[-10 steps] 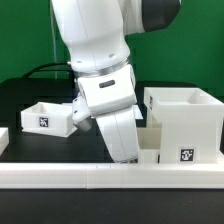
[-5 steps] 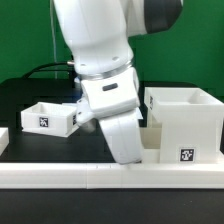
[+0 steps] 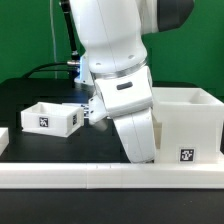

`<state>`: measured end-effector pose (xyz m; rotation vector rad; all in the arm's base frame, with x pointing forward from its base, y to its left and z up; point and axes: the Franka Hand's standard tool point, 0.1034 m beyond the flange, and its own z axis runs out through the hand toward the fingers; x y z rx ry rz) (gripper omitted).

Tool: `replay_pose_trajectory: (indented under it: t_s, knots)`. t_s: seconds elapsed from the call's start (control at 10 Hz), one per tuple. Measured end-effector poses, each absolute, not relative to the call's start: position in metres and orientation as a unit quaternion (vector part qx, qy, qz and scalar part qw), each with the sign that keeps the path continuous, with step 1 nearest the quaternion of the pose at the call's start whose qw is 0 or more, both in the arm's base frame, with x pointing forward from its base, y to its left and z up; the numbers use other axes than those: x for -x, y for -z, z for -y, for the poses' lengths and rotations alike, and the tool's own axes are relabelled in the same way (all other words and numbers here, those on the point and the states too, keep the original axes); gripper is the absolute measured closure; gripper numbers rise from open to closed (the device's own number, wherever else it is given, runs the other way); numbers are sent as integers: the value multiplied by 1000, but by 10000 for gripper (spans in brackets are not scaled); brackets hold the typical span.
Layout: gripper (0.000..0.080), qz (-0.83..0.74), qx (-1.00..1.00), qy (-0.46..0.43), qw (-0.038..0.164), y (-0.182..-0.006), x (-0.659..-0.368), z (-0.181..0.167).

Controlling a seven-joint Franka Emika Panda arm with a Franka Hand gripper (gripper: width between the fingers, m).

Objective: Assemble drawer

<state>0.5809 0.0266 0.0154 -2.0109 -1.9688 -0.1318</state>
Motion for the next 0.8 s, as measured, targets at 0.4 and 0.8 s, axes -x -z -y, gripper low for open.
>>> replay_pose_trajectory:
  t_s: [0.4, 0.8]
  knots:
    - [150, 696, 700, 45, 156, -20, -585, 18]
    - [150, 679, 725, 51, 110, -50, -556, 48]
